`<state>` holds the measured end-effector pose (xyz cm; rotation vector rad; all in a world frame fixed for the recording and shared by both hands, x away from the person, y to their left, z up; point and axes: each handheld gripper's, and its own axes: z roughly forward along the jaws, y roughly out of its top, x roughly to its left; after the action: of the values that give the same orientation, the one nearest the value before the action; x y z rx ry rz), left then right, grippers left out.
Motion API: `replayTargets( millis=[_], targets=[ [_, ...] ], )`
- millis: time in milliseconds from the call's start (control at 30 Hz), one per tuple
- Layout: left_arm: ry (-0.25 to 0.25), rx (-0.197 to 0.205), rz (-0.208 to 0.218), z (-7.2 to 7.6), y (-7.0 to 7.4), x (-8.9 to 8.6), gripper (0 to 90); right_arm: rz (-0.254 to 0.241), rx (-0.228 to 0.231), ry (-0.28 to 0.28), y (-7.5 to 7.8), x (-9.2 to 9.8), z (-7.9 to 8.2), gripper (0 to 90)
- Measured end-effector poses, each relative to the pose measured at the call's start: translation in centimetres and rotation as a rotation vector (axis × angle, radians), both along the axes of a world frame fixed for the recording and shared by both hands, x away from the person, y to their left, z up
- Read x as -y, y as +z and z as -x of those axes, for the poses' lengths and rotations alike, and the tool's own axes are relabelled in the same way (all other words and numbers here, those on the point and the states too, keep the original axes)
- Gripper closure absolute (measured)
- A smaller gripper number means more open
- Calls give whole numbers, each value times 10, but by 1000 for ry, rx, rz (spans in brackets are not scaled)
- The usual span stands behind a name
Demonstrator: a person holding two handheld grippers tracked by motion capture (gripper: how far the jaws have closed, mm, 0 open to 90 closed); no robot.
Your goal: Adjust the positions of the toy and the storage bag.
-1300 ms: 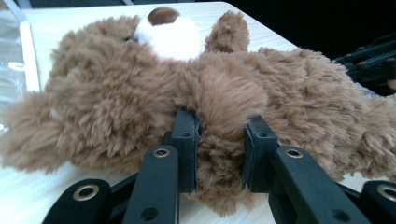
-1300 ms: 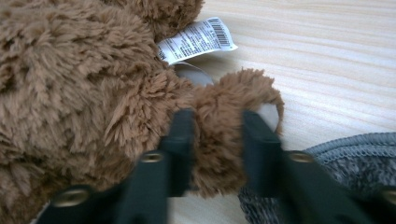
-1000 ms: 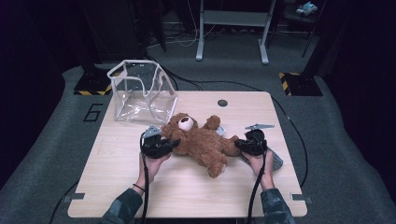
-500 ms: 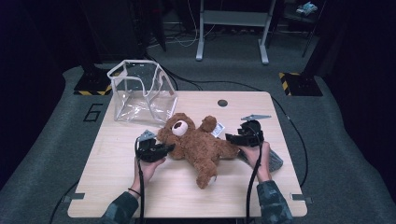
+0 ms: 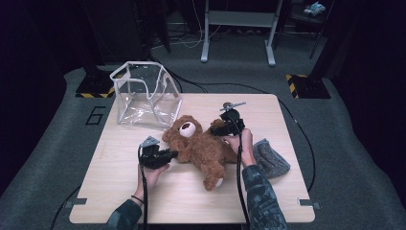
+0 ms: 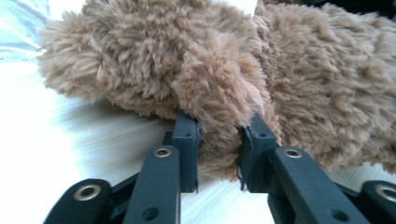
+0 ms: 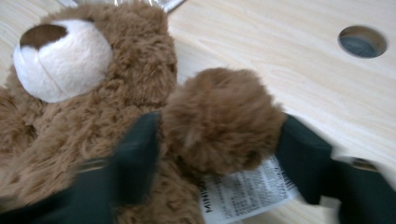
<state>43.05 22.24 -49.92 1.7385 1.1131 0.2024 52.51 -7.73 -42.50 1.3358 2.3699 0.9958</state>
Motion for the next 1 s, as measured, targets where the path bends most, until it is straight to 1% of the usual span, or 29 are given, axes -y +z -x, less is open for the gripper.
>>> replayTargets(
  millis=[33,67,100,133,167,200,233,267,300,367,400,433,467,500,567,600,633,667,700,733,767,800,833,867,900,933,967,1000],
  targets=[
    [0,0,0,0,0,0,740,0,0,0,0,0,0,398],
    [-3,11,11,0,0,-1,751,29,1,-15,-4,0,-2,564],
    [-3,11,11,0,0,-1,759,15,-12,-11,-6,2,-3,600],
    [-8,22,16,1,2,-1,767,9,-9,-8,-7,4,-3,659],
    [-10,26,14,2,2,-1,773,9,4,-16,-6,5,-3,695],
    [-8,36,9,2,3,0,775,-2,1,-9,-6,5,-2,724],
    [-7,37,15,2,4,0,779,7,15,-8,-5,4,-2,748],
    [-10,46,11,2,4,0,783,21,21,-6,-4,3,-1,768],
    [-6,55,9,3,5,0,786,15,24,-6,-4,1,-1,783],
    [-11,61,11,3,5,-1,794,15,33,-12,-3,0,1,794],
    [-10,73,26,4,8,-2,798,17,56,-16,-1,-2,3,806],
    [-10,73,26,4,8,-2,801,17,56,-16,-1,-2,3,806],
    [-19,73,48,4,9,-3,801,21,73,-19,1,-3,5,812],
    [-25,75,58,3,11,-5,802,27,79,-25,3,-3,9,815],
    [-33,81,79,2,16,-6,806,30,110,-25,7,-1,15,819],
    [-43,86,76,1,20,-7,809,21,117,-38,11,2,21,821],
    [-43,86,76,1,20,-7,810,21,117,-38,11,2,21,821],
    [-49,87,85,1,22,-7,810,16,118,-39,14,3,24,821],
    [-51,85,94,-1,26,-7,813,24,128,-41,22,7,33,823],
    [-51,86,102,-2,27,-8,814,23,128,-49,25,8,39,823],
    [-51,86,102,-2,27,-8,815,23,128,-49,25,8,39,823],
    [-59,83,110,-5,34,-9,815,18,121,-64,33,12,49,823],
    [-59,83,110,-5,34,-9,816,18,121,-64,33,12,49,823],
    [-67,74,109,-9,41,-10,816,18,103,-66,37,16,57,823],
    [-68,68,107,-11,44,-11,815,19,94,-64,38,20,62,823],
    [-71,57,113,-15,47,-11,816,17,74,-73,37,22,65,823],
    [-71,57,113,-15,47,-11,815,21,64,-78,35,25,67,823],
    [-67,36,110,-21,50,-12,815,19,52,-77,32,28,69,823]
  ],
)
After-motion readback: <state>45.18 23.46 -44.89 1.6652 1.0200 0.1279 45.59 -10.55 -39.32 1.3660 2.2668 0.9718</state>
